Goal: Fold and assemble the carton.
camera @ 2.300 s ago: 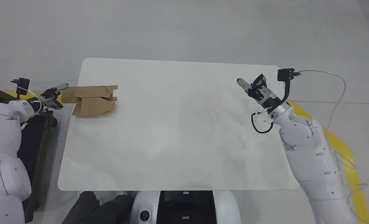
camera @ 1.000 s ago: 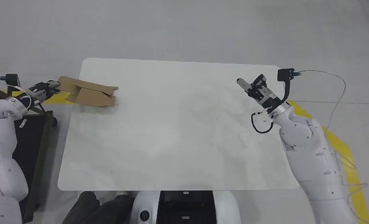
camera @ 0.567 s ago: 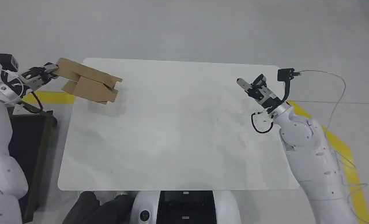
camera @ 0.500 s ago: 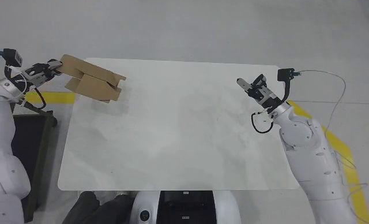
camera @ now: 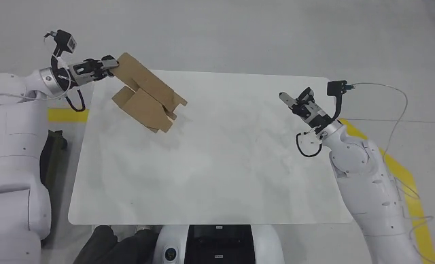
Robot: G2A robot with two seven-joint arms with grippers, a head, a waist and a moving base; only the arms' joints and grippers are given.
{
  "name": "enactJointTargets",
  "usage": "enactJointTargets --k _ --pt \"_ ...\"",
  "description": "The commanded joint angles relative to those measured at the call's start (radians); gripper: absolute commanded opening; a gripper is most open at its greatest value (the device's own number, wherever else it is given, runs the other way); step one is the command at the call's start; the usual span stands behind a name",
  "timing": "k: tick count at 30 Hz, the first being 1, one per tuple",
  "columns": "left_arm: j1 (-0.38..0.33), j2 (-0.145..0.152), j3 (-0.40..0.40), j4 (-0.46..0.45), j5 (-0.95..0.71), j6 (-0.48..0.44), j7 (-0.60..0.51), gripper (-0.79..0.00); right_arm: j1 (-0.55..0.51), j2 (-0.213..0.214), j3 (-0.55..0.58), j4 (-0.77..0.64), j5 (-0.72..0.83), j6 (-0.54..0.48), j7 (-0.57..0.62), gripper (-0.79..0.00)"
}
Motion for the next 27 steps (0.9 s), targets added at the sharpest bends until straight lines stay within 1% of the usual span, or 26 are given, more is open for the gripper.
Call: enactJointTargets --k 1,6,12,18,21,27 --pt "0.004 -0.010 0.035 -0.038 -0.010 0.013 -0.006 -0.785 0.000 0.000 0.000 0.000 0.000 0.000 0.000 0.000" --pt "0.038 -0.027 0.092 -0.139 -0.048 0.029 -0.001 -0.785 0.000 0.000 0.000 0.000 0.000 0.000 0.000 0.000" --pt "0.076 -0.033 0.110 -0.239 -0.099 0.079 0.052 -0.785 0.000 0.000 0.000 0.000 0.000 0.000 0.000 0.000" --pt "0.090 -0.039 0.128 -0.318 -0.144 0.126 0.054 -0.785 0.000 0.000 0.000 0.000 0.000 0.000 0.000 0.000" --pt "0.092 -0.041 0.135 -0.343 -0.151 0.140 0.067 -0.785 0.000 0.000 0.000 0.000 0.000 0.000 0.000 0.000" --pt "0.092 -0.043 0.140 -0.346 -0.161 0.154 0.087 -0.785 0.000 0.000 0.000 0.000 0.000 0.000 0.000 0.000"
